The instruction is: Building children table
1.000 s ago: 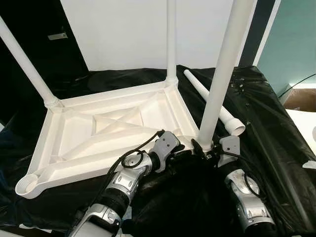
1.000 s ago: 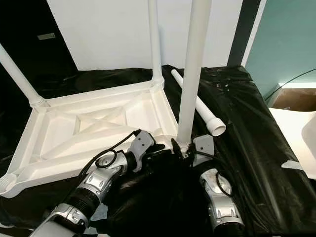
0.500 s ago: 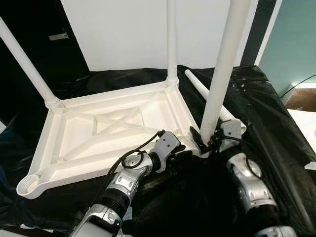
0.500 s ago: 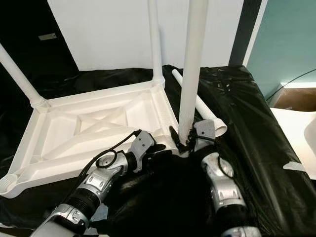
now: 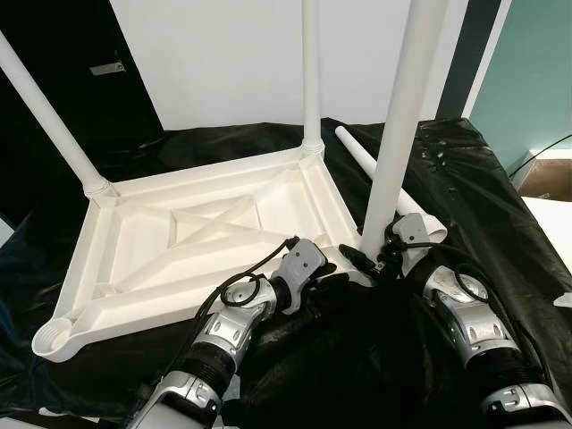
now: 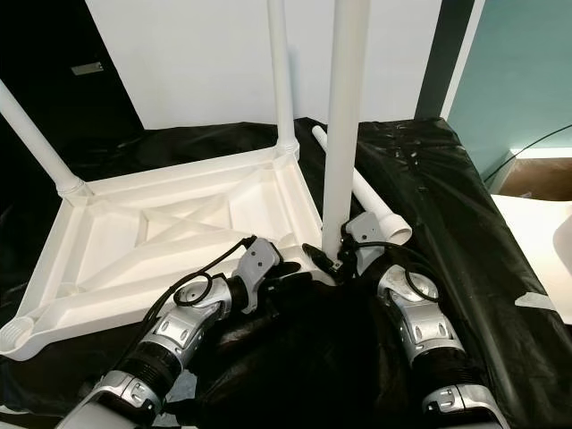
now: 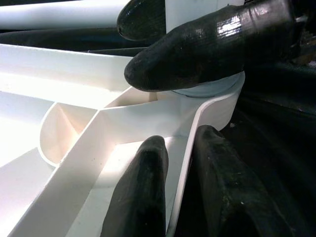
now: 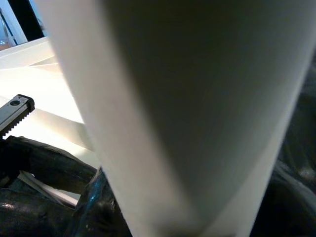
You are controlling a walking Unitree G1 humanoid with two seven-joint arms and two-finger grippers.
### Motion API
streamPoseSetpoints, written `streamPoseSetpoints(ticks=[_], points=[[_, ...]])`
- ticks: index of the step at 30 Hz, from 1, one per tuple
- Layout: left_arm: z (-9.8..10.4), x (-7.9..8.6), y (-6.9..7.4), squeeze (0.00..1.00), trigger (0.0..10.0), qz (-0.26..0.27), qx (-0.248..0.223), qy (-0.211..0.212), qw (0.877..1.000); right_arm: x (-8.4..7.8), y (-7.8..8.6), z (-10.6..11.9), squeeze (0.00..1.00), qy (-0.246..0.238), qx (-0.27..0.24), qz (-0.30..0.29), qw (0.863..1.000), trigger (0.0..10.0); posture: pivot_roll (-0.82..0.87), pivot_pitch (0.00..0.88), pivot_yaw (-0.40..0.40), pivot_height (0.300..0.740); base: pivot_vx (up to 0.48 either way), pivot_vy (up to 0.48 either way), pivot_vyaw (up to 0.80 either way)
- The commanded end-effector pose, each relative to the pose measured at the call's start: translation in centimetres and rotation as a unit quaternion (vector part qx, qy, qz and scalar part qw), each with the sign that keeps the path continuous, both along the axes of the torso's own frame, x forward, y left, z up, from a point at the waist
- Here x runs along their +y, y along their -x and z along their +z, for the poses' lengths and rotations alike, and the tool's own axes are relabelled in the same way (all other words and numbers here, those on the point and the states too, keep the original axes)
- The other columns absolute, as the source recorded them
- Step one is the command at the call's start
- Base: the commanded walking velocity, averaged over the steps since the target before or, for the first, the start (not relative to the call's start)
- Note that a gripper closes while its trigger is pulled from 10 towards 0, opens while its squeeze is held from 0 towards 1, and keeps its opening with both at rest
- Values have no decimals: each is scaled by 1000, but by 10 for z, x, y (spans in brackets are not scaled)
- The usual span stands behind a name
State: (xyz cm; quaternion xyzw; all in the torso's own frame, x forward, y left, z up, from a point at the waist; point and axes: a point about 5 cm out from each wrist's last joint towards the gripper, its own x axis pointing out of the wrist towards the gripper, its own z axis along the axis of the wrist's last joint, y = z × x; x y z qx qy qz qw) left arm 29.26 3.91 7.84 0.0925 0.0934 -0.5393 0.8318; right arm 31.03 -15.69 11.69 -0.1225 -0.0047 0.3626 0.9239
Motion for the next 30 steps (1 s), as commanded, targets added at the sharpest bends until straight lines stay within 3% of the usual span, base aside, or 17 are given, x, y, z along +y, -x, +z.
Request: streamPoseSetpoints(ticks=[1, 5, 7, 8, 9, 10, 11, 12, 13, 23, 24, 25, 26, 29, 30], points=[[-43, 12, 23, 0, 10000, -13, 96, -58, 994, 6, 7, -11, 0, 19, 33, 23, 999, 0, -32, 0, 57, 740, 0, 0, 0], [-44, 12, 23, 0, 10000, -13, 97, -57, 994, 13, 12, -14, 0, -1, 30, 6, 1000, 0, -31, 0, 54, 740, 0, 0, 0], [-44, 12, 23, 0, 10000, -12, 98, -57, 993, 15, 12, -14, 0, -52, -9, -108, 993, 0, -28, 0, 50, 740, 0, 0, 0], [-44, 12, 23, 0, 10000, -12, 98, -57, 993, 15, 12, -14, 0, -52, -9, -108, 993, 0, -28, 0, 50, 740, 0, 0, 0], [-44, 12, 23, 0, 10000, -9, 98, -57, 994, -2, 12, -14, 0, -78, -52, -276, 957, 0, -28, 0, 50, 740, 0, 0, 0], [-44, 12, 23, 0, 10000, -9, 98, -57, 994, -2, 12, -14, 0, -78, -52, -276, 957, 0, -28, 0, 50, 740, 0, 0, 0], [-44, 12, 23, 0, 10000, -9, 97, -57, 994, -7, 12, -15, 0, -80, -59, -315, 944, 0, -28, 0, 50, 740, 0, 0, 0], [-44, 12, 23, 0, 10000, -9, 97, -57, 994, -7, 12, -15, 0, -80, -59, -315, 944, 0, -28, 0, 50, 740, 0, 0, 0], [-44, 13, 23, 0, 10000, -9, 97, -57, 994, -12, 12, -16, 0, -90, -57, -351, 930, 0, -20, 0, 54, 740, 0, 0, 0], [-43, 13, 22, 0, 10000, -13, 95, -60, 994, -1, 12, -10, 0, -91, -66, -357, 927, 0, -27, 0, 61, 740, 0, 0, 0], [-42, 13, 21, 0, 10000, -14, 95, -60, 994, 1, 11, -11, 0, -89, -64, -354, 929, 3412, -27, 0, 61, 740, 0, 0, 0], [-42, 13, 21, 0, 10000, -14, 95, -60, 994, 1, 11, -11, 0, -89, -64, -354, 929, 3412, -27, 0, 61, 740, 0, 0, 0], [-42, 13, 21, 0, 10000, -13, 94, -59, 994, 18, 13, -13, 1000, -107, -42, -287, 951, 10000, -27, 0, 61, 740, 0, 0, 0], [-42, 13, 21, 0, 10000, -13, 94, -59, 994, 25, 14, -13, 1000, -122, -34, -254, 959, 10000, -27, 0, 61, 740, 0, 0, 0], [-42, 14, 21, 0, 10000, -12, 95, -58, 994, 34, 16, -13, 1000, -115, -24, -203, 972, 10000, -27, 0, 61, 740, 0, 0, 0]])
